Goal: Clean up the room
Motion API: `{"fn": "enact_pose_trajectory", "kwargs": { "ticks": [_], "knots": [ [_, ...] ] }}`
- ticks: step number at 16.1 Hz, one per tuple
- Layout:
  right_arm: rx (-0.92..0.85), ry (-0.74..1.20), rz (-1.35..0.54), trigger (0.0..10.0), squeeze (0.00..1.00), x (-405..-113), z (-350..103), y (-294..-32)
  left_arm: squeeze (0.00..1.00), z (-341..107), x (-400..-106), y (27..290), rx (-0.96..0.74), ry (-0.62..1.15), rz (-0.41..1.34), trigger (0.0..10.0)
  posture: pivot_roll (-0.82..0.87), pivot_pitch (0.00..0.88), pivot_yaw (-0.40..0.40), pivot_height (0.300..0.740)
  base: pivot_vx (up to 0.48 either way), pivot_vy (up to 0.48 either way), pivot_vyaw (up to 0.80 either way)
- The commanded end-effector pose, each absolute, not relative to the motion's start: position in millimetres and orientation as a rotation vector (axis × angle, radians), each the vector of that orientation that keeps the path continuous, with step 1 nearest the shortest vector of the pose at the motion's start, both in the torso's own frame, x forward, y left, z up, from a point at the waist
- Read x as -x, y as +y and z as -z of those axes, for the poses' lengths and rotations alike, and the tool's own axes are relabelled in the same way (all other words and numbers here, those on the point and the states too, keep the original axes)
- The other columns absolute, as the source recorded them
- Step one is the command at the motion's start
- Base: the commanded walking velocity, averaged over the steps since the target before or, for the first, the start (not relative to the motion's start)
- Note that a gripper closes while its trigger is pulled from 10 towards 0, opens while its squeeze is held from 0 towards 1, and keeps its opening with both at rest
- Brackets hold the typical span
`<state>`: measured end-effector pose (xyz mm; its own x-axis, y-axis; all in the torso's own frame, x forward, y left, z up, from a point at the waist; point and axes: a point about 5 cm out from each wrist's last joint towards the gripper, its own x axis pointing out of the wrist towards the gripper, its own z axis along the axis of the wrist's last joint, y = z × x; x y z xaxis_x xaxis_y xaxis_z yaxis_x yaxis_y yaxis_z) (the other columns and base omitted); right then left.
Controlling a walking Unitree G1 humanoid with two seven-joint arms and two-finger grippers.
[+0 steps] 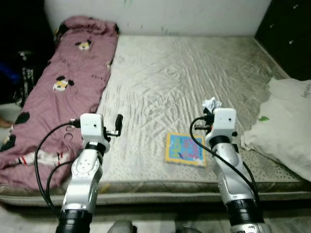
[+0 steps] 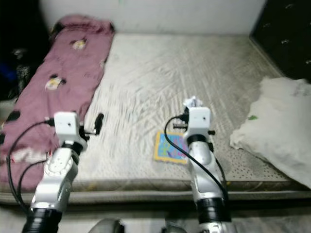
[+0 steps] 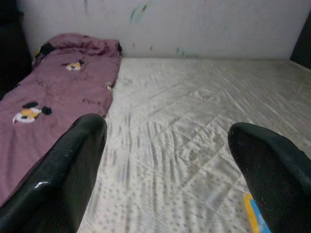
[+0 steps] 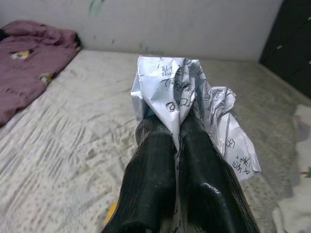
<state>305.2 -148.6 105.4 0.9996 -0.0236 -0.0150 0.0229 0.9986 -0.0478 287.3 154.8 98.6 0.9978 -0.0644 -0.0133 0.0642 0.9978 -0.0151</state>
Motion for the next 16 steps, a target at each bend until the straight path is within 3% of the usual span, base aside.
{"fn": "enact_pose_trajectory", "kwargs": {
  "ticks": [1, 16],
  "knots": [
    [0.037, -0.005, -0.003, 10.0, 0.00, -307.5, -110.8, -139.7, 0.00, -100.2, -288.3, 163.3, 0.010, 0.014, 0.044, 10.0, 0.10, 0.000, 0.018, 0.740, 0.000, 0.480, 0.00],
    [0.073, -0.039, -0.059, 10.0, 0.00, -310.0, -115.4, -131.3, 0.00, -101.7, -292.5, 161.4, 0.022, 0.012, 0.034, 10.0, 0.10, 0.000, 0.016, 0.740, 0.000, 0.480, 0.00]
  ]
}}
